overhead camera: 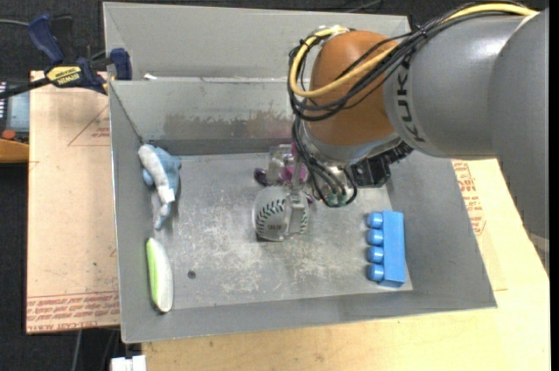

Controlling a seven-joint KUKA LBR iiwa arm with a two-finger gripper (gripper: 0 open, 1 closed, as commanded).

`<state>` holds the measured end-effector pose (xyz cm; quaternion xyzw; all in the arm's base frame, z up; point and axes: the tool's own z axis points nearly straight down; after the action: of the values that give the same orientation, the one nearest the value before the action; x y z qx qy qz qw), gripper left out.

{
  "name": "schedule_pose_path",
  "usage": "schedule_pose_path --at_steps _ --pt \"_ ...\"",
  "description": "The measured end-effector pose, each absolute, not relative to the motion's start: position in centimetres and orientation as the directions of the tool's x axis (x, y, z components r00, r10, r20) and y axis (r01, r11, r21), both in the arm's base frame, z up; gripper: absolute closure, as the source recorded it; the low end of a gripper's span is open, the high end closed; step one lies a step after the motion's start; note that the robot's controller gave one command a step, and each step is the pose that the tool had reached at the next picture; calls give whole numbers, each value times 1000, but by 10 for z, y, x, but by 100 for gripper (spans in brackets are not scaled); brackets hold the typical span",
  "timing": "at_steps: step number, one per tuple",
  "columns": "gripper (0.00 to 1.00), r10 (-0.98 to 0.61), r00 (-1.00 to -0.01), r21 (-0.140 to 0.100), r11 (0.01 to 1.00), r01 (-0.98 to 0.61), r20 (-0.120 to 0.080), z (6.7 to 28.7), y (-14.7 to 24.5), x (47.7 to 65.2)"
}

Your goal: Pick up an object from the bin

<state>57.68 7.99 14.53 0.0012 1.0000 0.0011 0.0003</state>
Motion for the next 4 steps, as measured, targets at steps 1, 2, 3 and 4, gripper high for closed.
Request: schedule_pose_path --at_steps 1,2,3,4 --pt "0 2 -1000 2 1000 2 -1 145 80 577" --pt "100 -323 -946 3 946 -323 -1 77 93 520" --pt "100 -323 -946 4 946 -323 -1 77 93 520" --pt "100 -320 -948 4 948 -320 2 150 91 520"
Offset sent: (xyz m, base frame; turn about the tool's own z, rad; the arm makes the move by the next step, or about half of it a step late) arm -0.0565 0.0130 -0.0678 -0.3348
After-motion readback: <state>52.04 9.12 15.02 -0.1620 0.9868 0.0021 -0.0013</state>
